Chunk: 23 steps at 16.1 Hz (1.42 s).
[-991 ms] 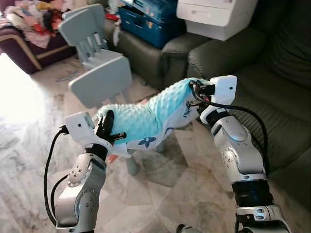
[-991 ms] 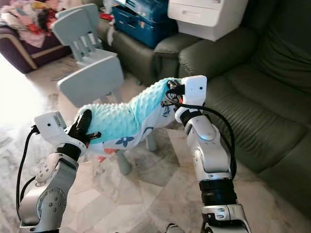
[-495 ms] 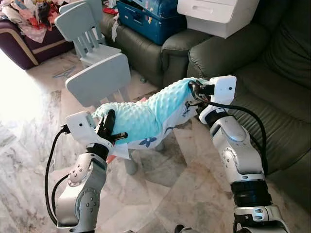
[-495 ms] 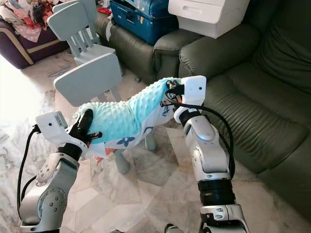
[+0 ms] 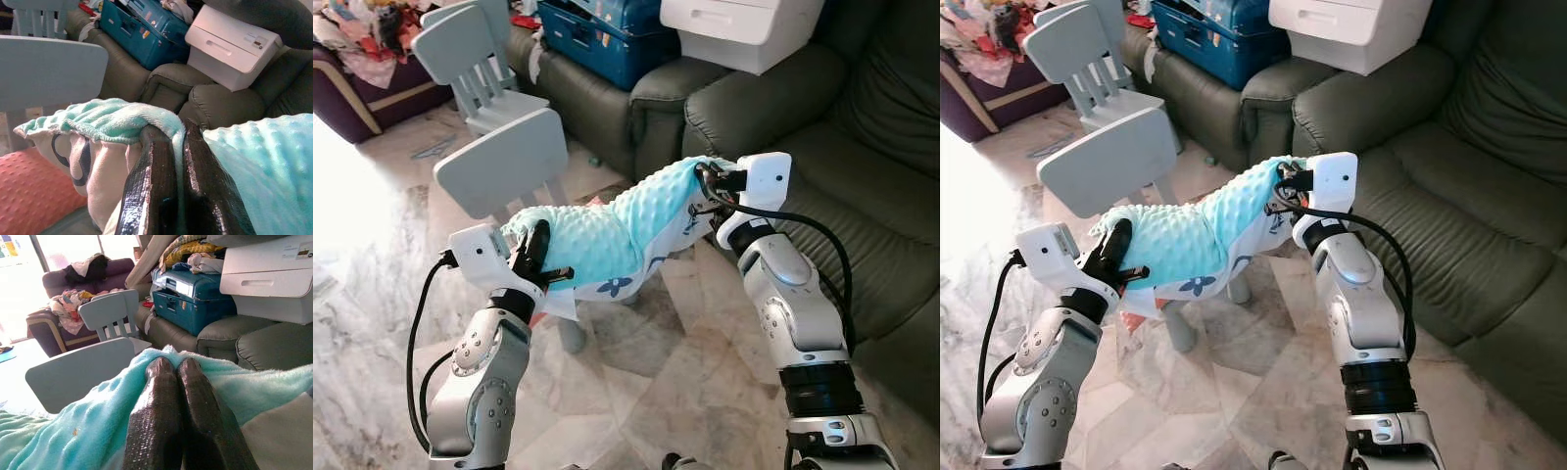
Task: Move the pillow to the sofa
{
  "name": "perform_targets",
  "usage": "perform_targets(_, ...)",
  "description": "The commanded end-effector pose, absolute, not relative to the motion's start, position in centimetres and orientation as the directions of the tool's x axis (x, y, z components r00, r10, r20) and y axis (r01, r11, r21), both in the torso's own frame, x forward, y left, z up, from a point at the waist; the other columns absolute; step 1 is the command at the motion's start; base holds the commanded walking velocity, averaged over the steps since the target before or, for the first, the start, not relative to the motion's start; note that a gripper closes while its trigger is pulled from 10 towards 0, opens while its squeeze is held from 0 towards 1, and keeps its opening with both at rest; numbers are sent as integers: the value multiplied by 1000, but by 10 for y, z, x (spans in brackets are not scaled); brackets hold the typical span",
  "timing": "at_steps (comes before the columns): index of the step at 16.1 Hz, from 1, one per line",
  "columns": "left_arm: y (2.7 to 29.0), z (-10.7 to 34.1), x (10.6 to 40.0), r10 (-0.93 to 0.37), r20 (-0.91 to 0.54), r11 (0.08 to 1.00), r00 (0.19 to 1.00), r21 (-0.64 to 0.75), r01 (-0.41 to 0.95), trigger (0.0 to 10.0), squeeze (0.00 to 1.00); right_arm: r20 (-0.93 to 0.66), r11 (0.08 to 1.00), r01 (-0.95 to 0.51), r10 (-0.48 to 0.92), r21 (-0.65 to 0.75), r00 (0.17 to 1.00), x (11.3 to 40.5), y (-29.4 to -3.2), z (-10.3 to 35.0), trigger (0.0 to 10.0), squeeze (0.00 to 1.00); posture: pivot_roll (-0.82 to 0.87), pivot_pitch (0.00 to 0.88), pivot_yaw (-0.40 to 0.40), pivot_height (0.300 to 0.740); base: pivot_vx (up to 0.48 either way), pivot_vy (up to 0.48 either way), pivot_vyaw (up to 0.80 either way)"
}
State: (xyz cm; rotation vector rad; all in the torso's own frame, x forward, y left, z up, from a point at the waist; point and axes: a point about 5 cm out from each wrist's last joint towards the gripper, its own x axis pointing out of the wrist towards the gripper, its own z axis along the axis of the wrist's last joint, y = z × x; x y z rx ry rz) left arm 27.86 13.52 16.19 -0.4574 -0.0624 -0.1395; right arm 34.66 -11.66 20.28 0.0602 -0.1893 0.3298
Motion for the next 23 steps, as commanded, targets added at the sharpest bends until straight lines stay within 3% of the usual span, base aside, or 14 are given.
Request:
perform_targets(1,134,163,277,-136,109,887,985,-429,170,0,0,222,936,-352,338,24,915,346,-111,210,10000,0,-263,126,92,740,0,0,-788)
perform_targets(5,134,163,277,-135,115,887,984,-429,172,0,0,234,931,-365,351,17,907,346,-108,212,10000,0,-261,119,92,740,0,0,0)
perform_targets(12,132,162,276,-150,119,885,982,-427,187,0,0,231,930,-366,352,20,907,345,-109,211,10000,0,-263,127,92,740,362,0,0)
perform_targets(19,131,162,275,-154,118,882,981,-430,191,0,0,226,930,-367,353,22,908,344,-109,210,10000,0,-264,132,91,740,476,0,-735)
perform_targets(23,131,161,275,-157,109,882,982,-431,189,0,0,226,929,-370,356,22,907,344,-108,210,10000,0,-262,132,91,740,441,0,-261)
